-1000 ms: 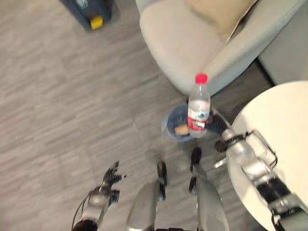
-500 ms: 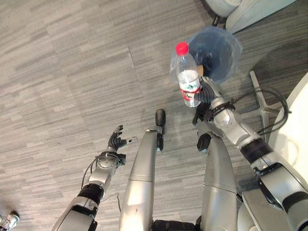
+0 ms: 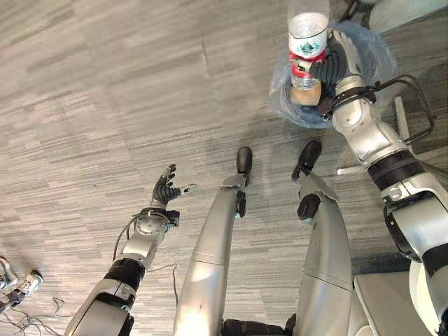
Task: Gather garbage on tea table into small bin, then transfer packed bag to large trash can.
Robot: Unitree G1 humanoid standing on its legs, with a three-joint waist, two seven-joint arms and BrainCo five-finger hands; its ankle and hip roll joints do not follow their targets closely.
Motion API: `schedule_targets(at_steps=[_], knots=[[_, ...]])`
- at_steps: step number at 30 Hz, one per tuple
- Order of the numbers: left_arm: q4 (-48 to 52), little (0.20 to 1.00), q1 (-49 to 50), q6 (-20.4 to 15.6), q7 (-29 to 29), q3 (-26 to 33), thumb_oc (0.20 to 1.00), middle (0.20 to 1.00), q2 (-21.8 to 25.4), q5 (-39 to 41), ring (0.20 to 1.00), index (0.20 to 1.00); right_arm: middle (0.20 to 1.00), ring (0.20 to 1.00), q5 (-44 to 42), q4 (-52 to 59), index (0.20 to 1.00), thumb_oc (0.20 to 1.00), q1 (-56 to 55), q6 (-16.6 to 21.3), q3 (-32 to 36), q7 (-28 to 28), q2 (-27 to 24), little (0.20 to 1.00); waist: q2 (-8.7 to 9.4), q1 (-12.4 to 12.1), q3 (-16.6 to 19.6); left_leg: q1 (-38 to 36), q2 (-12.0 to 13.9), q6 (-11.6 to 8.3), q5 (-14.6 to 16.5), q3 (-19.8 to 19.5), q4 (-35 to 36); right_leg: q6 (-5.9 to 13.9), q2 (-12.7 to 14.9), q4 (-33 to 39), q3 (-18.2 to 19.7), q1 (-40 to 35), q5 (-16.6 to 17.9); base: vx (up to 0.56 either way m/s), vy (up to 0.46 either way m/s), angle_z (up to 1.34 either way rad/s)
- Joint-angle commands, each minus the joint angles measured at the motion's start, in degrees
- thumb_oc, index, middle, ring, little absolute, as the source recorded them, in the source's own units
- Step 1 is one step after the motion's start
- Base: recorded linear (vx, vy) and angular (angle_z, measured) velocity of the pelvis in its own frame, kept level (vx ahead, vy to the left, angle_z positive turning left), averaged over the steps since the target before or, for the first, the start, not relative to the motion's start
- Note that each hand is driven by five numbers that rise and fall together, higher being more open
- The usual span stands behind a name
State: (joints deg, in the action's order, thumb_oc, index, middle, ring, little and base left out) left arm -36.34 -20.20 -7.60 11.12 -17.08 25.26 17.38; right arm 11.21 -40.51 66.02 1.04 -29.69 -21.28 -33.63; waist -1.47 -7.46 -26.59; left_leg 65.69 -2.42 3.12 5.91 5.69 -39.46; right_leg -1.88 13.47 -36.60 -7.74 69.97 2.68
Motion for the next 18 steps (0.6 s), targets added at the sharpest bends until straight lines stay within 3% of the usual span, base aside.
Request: schedule_targets(at_steps=[1,6,7,8,15,18], knots=[[-0.8,1.000,4.4,-1.6,0.0,-0.8,1.000,1.000,-0.5,0.7,1.000,1.000,0.200,0.200,0.2,-1.0,0.200,0.200,-3.3,1.5,-2.5,-1.6,-1.0,0.200,-2.35,0.0,5.2,3.6,-1.4,1.22,0.6,-1.8,2.2,1.70,0.4,-4.6,1.1,1.0,-8.5,0.03,-0.023,0.06],[0.9,1.000,4.6,-1.8,0.4,-0.9,1.000,1.000,0.4,0.8,1.000,1.000,0.200,0.200,-0.5,-6.0,0.200,0.200,-3.8,0.7,-2.5,-2.1,-2.3,0.200,-2.94,0.3,4.8,5.0,-0.9,0.92,1.6,-1.4,-0.3,1.64,-0.3,-6.6,1.4,2.7,-8.9,0.04,-0.024,-0.05],[1.1,1.000,4.6,-1.9,0.4,-0.9,1.000,1.000,0.4,1.0,1.000,1.000,0.272,0.272,-0.6,-6.3,0.272,0.272,-3.7,0.7,-2.6,-2.0,-2.4,0.272,-3.01,0.3,4.7,5.3,-0.9,0.93,1.7,-1.4,-0.7,1.61,-0.3,-6.8,1.5,2.9,-8.9,0.05,-0.011,-0.16],[2.2,1.000,4.8,-2.0,0.3,-0.9,1.000,1.000,0.8,1.1,1.000,1.000,1.000,1.000,-1.6,-6.7,1.000,1.000,-2.5,0.8,-2.9,-1.7,-2.7,1.000,-3.33,0.1,4.5,6.0,-0.9,0.94,1.9,-1.2,-1.8,1.56,-0.4,-8.1,1.8,4.0,-9.1,0.04,-0.006,-0.14],[2.5,1.000,4.7,-1.9,0.3,-0.4,1.000,1.000,0.7,0.7,1.000,1.000,1.000,1.000,-0.9,-3.7,1.000,1.000,-2.7,1.5,-3.9,-1.4,-4.0,1.000,-3.11,0.5,4.7,6.9,-0.8,0.96,2.1,-1.0,-2.4,1.35,-0.5,-9.1,1.9,5.1,-9.6,0.02,0.001,-0.02],[1.3,1.000,5.5,-1.7,0.1,1.3,1.000,1.000,0.3,-0.7,1.000,1.000,1.000,1.000,8.8,4.2,1.000,1.000,-6.1,2.0,-7.1,-0.4,-7.5,1.000,-2.10,1.3,5.3,6.4,-0.5,0.81,2.1,-1.1,-1.2,1.54,-0.8,-7.9,1.6,4.5,-9.6,0.01,-0.013,-0.03]])
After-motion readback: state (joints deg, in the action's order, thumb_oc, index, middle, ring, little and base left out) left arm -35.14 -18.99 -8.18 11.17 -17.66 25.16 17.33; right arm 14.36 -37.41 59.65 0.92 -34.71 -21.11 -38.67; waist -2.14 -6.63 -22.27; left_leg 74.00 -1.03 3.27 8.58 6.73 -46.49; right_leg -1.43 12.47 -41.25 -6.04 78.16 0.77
